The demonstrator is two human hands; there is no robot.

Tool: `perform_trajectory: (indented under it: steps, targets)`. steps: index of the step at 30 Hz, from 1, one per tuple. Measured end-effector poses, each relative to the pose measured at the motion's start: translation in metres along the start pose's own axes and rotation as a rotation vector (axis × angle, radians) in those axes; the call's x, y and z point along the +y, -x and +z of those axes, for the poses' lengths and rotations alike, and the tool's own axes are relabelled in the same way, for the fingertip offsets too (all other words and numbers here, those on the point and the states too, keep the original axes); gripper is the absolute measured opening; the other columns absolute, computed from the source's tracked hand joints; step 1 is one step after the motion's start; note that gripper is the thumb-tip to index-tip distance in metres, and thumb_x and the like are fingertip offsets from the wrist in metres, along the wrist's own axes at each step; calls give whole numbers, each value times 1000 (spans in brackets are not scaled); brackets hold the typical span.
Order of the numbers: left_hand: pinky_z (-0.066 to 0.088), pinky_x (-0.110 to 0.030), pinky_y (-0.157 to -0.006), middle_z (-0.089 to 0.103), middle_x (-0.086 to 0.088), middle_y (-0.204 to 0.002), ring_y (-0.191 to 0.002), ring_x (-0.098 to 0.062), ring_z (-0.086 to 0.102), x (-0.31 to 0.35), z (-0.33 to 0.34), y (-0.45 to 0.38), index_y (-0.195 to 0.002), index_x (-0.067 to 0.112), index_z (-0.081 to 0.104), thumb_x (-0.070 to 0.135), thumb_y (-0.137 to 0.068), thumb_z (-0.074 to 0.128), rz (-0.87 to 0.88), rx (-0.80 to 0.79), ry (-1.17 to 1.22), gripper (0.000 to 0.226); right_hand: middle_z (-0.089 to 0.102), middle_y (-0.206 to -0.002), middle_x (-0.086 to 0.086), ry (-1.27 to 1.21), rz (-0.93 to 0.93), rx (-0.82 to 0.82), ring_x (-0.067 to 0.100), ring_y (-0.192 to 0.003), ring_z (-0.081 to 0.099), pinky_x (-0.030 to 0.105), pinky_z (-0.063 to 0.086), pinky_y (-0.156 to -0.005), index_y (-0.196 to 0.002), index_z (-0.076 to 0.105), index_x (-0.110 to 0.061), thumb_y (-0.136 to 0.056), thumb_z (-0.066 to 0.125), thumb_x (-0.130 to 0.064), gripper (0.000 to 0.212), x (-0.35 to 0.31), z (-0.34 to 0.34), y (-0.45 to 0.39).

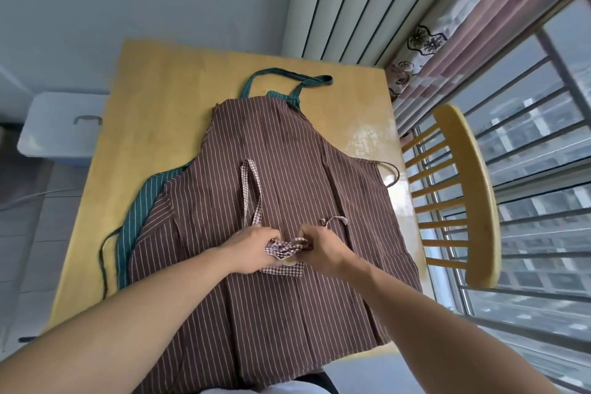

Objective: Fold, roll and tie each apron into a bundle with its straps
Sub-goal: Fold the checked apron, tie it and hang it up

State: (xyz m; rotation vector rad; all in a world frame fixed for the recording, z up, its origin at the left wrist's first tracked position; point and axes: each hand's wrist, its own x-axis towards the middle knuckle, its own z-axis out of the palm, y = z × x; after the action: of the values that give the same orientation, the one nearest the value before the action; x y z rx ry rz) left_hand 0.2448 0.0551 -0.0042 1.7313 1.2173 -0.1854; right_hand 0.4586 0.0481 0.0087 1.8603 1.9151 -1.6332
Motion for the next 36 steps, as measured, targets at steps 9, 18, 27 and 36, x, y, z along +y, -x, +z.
perform_trajectory:
  steps: [9, 18, 27, 36]
  targets:
    - [37, -25, -98, 59, 9, -122, -123, -13, 52, 14, -22, 50, -108, 27, 72, 25, -82, 83, -47, 128, 756, 28, 67, -79, 0, -110, -36, -13, 6, -63, 56, 27, 45, -58, -93, 60, -13, -81, 86, -26, 32, -35, -15, 39]
    - [61, -29, -86, 79, 3, -96, -92, -8, 74, 39, -55, 90, -110, 23, 75, 22, -87, 80, 21, 13, 510, 24, 71, -105, 2, -247, 21, -217, 10, -90, 69, 28, 58, -81, -115, 64, -8, -91, 68, -39, 39, -63, -40, 95]
    - [58, -24, -86, 79, 6, -101, -97, -9, 73, 93, -75, 92, -111, 26, 77, 28, -82, 84, 83, -31, 396, 29, 75, -104, 10, -180, -93, 77, 43, -100, 68, 68, 46, -101, -98, 75, -31, -78, 74, -66, 40, -42, -67, 111]
    - [54, -48, -102, 79, -4, -104, -104, -24, 73, 155, -51, 58, -110, 18, 77, 13, -75, 86, 21, 112, 700, 37, 75, -102, 9, -500, -249, 271, 31, -100, 70, 50, 53, -98, -101, 73, -12, -87, 65, -67, 57, -11, -92, 130]
